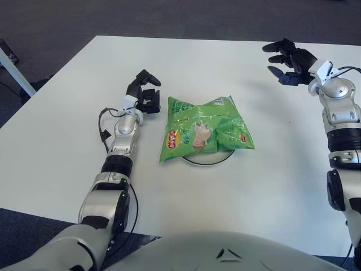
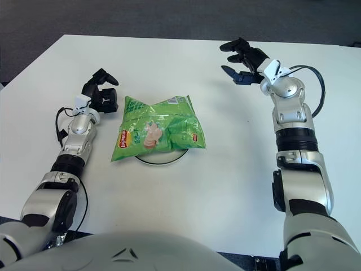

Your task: Put the snack into the plate.

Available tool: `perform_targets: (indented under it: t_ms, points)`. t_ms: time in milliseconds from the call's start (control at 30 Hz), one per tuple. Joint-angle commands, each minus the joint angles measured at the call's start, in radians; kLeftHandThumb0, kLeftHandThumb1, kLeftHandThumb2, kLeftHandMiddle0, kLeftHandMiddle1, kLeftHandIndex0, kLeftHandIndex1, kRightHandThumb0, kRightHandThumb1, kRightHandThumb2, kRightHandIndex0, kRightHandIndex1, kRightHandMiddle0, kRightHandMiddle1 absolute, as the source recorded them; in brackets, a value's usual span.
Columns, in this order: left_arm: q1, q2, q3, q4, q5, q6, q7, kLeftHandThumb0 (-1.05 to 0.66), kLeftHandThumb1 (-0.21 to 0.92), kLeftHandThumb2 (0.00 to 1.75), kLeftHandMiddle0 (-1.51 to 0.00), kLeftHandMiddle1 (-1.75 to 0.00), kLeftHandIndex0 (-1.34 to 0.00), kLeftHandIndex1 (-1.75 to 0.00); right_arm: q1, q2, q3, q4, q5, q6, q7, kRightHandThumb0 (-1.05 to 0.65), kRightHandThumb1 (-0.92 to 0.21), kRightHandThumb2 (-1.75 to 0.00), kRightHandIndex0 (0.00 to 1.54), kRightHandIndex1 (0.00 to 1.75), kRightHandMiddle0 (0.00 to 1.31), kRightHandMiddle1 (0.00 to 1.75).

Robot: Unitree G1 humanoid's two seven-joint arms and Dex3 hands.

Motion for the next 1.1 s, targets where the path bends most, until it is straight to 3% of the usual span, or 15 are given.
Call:
perform_targets:
  t_ms: [0, 133, 200, 300, 433, 633, 933, 1067]
  points:
    - [0.074, -0.013, 0.003, 0.054, 0.001, 0.018, 0.008, -0.46, 0.37, 1.25, -1.29, -1.75, -0.57, -1.75, -0.008, 0.028, -0.055, 0.064, 0.049, -0.011, -0.053, -0.62, -0.92, -0.86, 0.06, 0.93, 0.0, 0.97]
    - [0.074, -0.016, 0.008, 0.056, 0.0, 0.018, 0.01, -0.46, 0.37, 1.25, -1.29, -1.75, -0.57, -1.75, 0.027, 0.061, -0.084, 0.138, 0.066, -0.076, -0.113, -0.6, -0.92, -0.91, 0.1, 1.14, 0.0, 1.39]
    - [0.075, -0.017, 0.008, 0.056, 0.002, 0.017, 0.011, -0.46, 0.37, 1.25, -1.29, -1.75, -0.57, -1.75, 0.033, 0.074, -0.094, 0.167, 0.073, -0.097, -0.139, -0.59, -0.92, -0.92, 0.12, 1.2, 0.0, 1.51]
    - [0.074, -0.015, 0.007, 0.067, 0.008, 0.001, 0.011, -0.46, 0.37, 1.25, -1.28, -1.75, -0.57, -1.75, 0.026, 0.105, -0.131, 0.242, 0.095, -0.107, -0.208, -0.43, -0.92, -0.66, 0.19, 1.29, 0.13, 1.67]
    - [0.071, -0.013, 0.008, 0.08, 0.007, -0.015, 0.005, -0.46, 0.37, 1.25, -1.28, -1.75, -0.57, -1.75, 0.01, 0.136, -0.175, 0.29, 0.134, -0.099, -0.272, -0.37, -0.92, -0.56, 0.24, 1.42, 0.18, 1.73]
    - [0.065, -0.016, 0.015, 0.091, -0.004, -0.019, 0.001, -0.46, 0.37, 1.25, -1.28, -1.75, -0.57, -1.75, 0.012, 0.17, -0.215, 0.32, 0.175, -0.117, -0.315, -0.35, -0.92, -0.53, 0.34, 1.52, 0.2, 1.74]
    - [0.061, -0.017, 0.021, 0.094, -0.006, -0.016, -0.001, -0.46, 0.37, 1.25, -1.28, -1.75, -0.57, -1.75, 0.083, 0.235, -0.266, 0.244, 0.25, -0.102, -0.347, -0.4, -0.6, -0.96, 0.59, 1.59, 0.4, 1.75]
    - [0.058, -0.016, 0.022, 0.098, -0.011, -0.016, -0.008, -0.46, 0.37, 1.25, -1.28, -1.75, -0.57, -1.75, 0.106, 0.242, -0.279, 0.227, 0.267, -0.09, -0.353, -0.42, -0.52, -1.06, 0.65, 1.62, 0.45, 1.75]
